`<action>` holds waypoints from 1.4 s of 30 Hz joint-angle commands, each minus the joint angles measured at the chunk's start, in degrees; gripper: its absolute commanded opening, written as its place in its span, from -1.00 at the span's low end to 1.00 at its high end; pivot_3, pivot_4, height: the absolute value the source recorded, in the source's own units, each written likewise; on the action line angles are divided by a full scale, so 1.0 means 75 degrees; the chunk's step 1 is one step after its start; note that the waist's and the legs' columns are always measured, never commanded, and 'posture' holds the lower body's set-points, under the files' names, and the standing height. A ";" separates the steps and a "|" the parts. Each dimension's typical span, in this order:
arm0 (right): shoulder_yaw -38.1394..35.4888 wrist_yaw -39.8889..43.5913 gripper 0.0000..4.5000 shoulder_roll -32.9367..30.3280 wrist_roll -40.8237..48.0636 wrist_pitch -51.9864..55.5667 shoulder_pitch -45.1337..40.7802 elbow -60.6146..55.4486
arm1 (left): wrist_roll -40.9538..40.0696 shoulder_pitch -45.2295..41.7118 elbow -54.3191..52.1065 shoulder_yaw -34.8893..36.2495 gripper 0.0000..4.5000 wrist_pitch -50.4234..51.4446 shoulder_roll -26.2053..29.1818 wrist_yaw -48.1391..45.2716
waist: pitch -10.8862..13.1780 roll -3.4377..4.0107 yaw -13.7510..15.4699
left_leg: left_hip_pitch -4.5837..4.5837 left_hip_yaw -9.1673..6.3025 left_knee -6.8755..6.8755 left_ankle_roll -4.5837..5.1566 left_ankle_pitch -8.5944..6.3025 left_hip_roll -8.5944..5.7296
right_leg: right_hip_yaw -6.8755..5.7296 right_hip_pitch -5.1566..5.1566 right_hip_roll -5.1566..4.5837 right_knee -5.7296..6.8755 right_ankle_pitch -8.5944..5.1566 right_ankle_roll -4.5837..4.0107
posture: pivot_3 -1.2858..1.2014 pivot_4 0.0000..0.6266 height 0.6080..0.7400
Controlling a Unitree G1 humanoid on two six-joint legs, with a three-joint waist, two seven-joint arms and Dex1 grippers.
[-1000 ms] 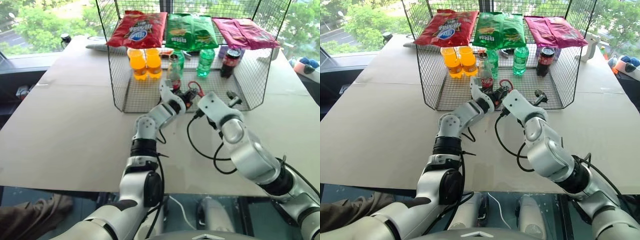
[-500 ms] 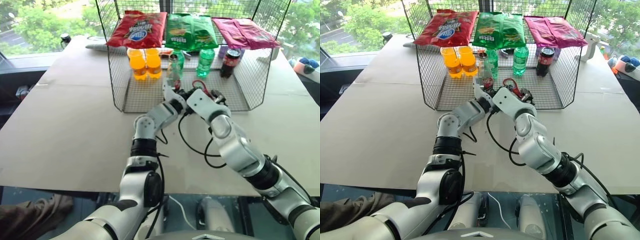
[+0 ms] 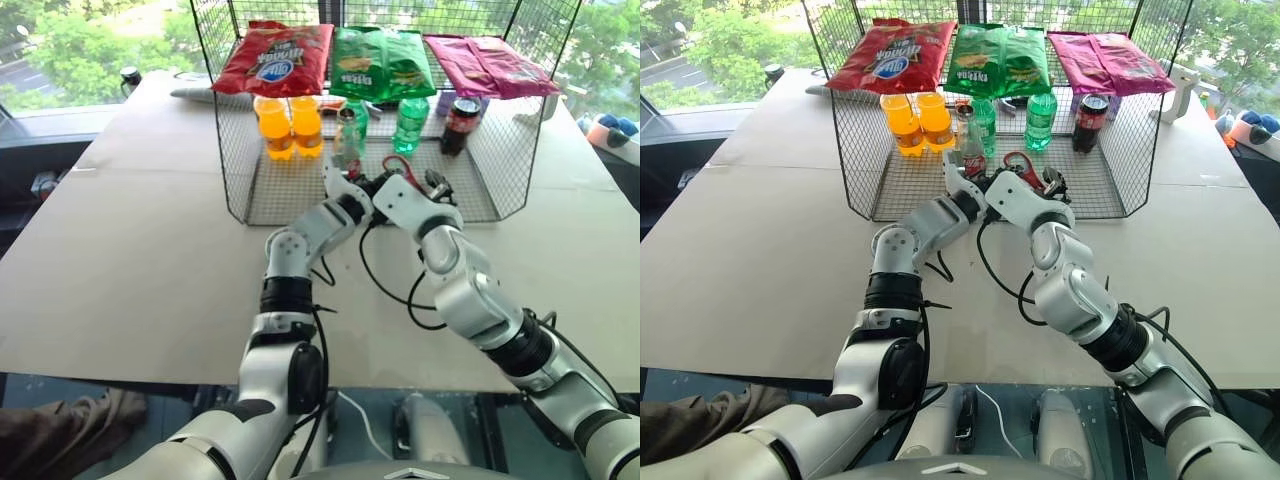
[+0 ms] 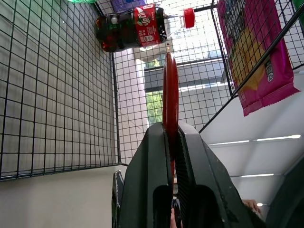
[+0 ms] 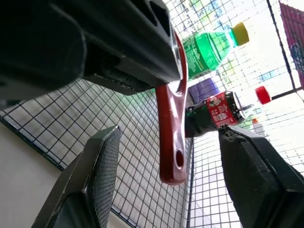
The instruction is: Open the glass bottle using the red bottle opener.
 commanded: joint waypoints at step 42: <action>-0.1866 0.1664 -1.00 -0.0129 -0.0480 -0.2229 0.1428 -0.1822 | -0.1286 0.0153 -0.1560 -0.0330 0.32 0.1804 0.1188 -0.1020 | 0.0005 -0.0001 -0.0035 | -0.0019 -0.0012 -0.0018 -0.0034 0.0019 -0.0001 | -0.0019 0.0000 0.0000 -0.0037 0.0000 0.0003 | 0.03 -0.52 1.00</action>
